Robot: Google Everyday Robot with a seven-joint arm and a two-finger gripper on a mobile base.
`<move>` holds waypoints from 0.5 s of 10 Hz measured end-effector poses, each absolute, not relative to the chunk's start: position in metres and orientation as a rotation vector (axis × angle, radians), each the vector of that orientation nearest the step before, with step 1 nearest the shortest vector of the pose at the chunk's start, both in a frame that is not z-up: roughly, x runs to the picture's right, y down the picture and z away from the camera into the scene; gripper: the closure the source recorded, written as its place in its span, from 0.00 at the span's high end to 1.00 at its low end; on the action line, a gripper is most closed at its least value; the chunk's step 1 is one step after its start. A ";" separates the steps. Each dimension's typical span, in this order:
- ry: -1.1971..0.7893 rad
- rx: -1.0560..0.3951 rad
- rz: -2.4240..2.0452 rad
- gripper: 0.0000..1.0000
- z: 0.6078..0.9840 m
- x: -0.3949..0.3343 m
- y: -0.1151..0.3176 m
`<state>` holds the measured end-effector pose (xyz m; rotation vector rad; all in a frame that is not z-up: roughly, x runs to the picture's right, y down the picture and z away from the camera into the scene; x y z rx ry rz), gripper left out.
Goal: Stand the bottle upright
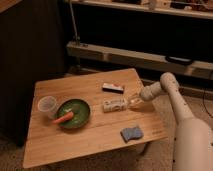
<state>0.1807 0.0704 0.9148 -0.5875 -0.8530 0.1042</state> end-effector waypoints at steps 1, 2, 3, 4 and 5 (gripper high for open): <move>-0.812 -0.583 0.049 0.10 0.906 0.180 0.059; -0.771 -0.584 0.000 0.10 0.900 0.180 0.051; -0.713 -0.582 -0.072 0.10 0.886 0.176 0.033; -0.661 -0.576 -0.136 0.10 0.871 0.173 0.013; -0.620 -0.574 -0.186 0.10 0.856 0.173 -0.002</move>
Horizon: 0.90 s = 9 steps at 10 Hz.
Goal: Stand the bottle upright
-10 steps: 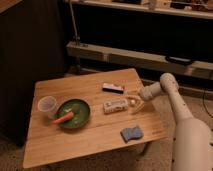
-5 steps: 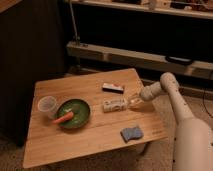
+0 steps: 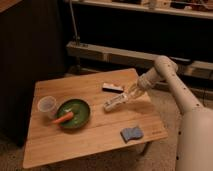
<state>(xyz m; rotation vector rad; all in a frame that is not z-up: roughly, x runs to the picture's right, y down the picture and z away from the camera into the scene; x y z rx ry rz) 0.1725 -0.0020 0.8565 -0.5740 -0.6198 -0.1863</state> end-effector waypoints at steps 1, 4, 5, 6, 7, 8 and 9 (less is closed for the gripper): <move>-0.574 -0.569 -0.246 0.10 0.843 0.172 -0.017; -0.486 -0.560 -0.380 0.10 0.817 0.168 -0.040; -0.442 -0.544 -0.432 0.10 0.814 0.164 -0.044; -0.416 -0.530 -0.462 0.10 0.810 0.164 -0.045; -0.381 -0.511 -0.486 0.10 0.803 0.165 -0.046; -0.355 -0.490 -0.502 0.10 0.798 0.164 -0.047; -0.326 -0.469 -0.515 0.10 0.793 0.166 -0.046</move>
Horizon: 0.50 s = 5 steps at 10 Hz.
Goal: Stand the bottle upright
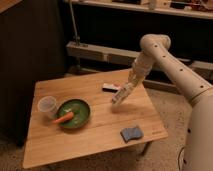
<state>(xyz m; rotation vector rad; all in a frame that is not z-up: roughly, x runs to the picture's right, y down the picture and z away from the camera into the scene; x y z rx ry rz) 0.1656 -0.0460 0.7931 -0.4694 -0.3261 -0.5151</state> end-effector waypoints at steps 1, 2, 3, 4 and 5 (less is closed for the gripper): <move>-0.306 -0.452 -0.523 0.10 0.788 0.167 -0.045; -0.291 -0.434 -0.537 0.10 0.784 0.167 -0.045; -0.289 -0.414 -0.554 0.10 0.779 0.164 -0.043; -0.283 -0.398 -0.572 0.10 0.775 0.164 -0.041; -0.276 -0.383 -0.600 0.10 0.772 0.162 -0.036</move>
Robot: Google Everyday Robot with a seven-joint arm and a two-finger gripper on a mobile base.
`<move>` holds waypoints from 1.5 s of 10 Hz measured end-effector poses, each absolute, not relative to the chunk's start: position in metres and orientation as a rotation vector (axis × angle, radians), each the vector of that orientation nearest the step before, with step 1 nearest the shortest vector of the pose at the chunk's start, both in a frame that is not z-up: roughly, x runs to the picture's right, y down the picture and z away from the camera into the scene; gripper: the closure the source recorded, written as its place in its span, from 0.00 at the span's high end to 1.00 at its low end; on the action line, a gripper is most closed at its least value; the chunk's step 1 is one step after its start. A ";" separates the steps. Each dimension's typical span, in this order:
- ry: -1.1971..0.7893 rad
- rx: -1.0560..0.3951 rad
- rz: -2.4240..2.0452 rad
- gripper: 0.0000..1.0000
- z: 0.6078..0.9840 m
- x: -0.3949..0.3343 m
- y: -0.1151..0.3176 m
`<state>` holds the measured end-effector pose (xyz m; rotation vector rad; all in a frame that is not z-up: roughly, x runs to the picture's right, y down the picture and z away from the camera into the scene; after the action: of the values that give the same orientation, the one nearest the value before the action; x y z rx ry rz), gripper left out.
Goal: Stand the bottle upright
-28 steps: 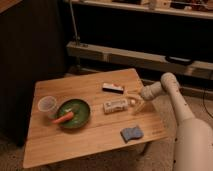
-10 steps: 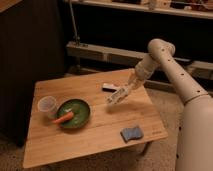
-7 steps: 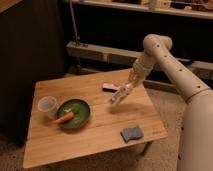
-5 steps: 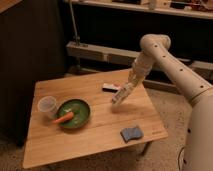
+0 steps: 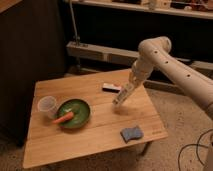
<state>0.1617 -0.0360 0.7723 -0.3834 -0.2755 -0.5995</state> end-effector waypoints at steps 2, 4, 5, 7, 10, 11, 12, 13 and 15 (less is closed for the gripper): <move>-0.258 -0.340 -0.677 0.10 0.765 0.146 -0.025; -0.234 -0.299 -0.744 0.10 0.763 0.137 -0.014; -0.239 -0.287 -0.772 0.10 0.764 0.131 -0.011; -0.238 -0.261 -0.819 0.10 0.763 0.123 -0.007; -0.196 -0.219 -0.912 0.10 0.761 0.111 0.002; -0.184 -0.213 -0.939 0.10 0.762 0.109 0.004; -0.175 -0.211 -0.961 0.10 0.763 0.106 0.005; -0.169 -0.213 -0.984 0.10 0.764 0.104 0.007; -0.158 -0.216 -1.021 0.10 0.766 0.100 0.010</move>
<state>0.1001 0.0095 0.7663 -0.2157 -0.1576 -1.0207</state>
